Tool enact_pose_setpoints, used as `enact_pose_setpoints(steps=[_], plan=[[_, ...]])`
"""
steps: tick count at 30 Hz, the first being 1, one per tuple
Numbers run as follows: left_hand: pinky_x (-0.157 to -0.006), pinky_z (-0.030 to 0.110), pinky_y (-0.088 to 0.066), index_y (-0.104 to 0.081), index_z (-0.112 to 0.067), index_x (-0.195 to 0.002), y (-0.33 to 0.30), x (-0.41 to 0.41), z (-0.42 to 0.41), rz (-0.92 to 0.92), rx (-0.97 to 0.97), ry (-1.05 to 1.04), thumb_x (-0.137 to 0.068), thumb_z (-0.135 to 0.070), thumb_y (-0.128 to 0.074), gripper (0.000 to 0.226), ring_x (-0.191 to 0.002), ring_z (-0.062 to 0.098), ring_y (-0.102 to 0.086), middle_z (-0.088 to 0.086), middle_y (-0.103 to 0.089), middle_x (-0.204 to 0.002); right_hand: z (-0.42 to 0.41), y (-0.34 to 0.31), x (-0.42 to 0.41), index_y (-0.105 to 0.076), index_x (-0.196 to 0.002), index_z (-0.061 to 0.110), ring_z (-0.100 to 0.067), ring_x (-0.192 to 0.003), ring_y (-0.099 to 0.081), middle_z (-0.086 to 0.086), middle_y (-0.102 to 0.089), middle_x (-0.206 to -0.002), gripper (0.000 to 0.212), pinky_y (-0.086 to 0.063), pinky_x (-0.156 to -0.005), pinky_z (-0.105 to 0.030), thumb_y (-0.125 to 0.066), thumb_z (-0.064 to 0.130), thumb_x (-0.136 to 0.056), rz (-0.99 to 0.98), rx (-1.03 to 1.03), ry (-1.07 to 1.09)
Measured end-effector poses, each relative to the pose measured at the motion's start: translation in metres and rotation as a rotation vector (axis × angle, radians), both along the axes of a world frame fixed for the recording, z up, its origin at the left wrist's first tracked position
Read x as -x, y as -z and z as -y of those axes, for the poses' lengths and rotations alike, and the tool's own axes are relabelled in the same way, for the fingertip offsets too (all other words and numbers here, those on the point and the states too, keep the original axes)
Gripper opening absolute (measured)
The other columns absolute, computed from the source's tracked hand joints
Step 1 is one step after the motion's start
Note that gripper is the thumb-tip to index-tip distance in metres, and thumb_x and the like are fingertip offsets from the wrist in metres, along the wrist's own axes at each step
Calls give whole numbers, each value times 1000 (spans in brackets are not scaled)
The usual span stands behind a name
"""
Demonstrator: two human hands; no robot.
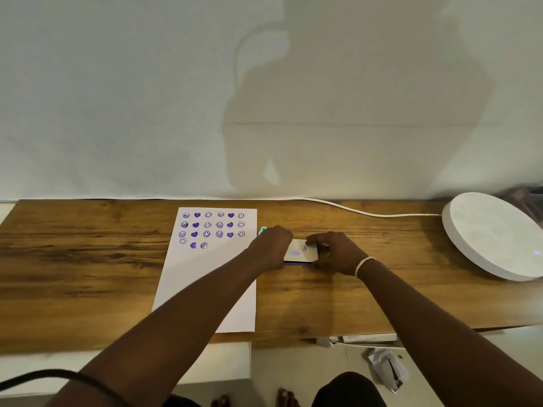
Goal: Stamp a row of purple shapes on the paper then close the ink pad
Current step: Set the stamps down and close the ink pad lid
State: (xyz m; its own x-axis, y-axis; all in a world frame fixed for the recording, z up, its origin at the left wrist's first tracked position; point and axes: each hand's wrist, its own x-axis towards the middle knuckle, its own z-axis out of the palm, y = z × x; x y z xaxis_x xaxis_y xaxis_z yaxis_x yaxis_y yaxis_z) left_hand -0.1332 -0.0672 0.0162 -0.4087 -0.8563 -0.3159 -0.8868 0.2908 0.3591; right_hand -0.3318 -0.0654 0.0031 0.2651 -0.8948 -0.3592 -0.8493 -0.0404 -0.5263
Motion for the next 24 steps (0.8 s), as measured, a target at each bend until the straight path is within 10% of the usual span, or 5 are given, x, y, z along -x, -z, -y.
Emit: enact_pose_setpoints(steps=[24], plan=[[-97,26,-48,-57,-9,-130,8,4,-2,-13,-5,-63,-86,-17,-71,47,-110,24,-62,9,-61,-128,2,-3,-1,-58,-133,19,-26,-131,-47,-6,-47,-147,57,-41,-111,-36,-77,20,-80,-127,46,-111]])
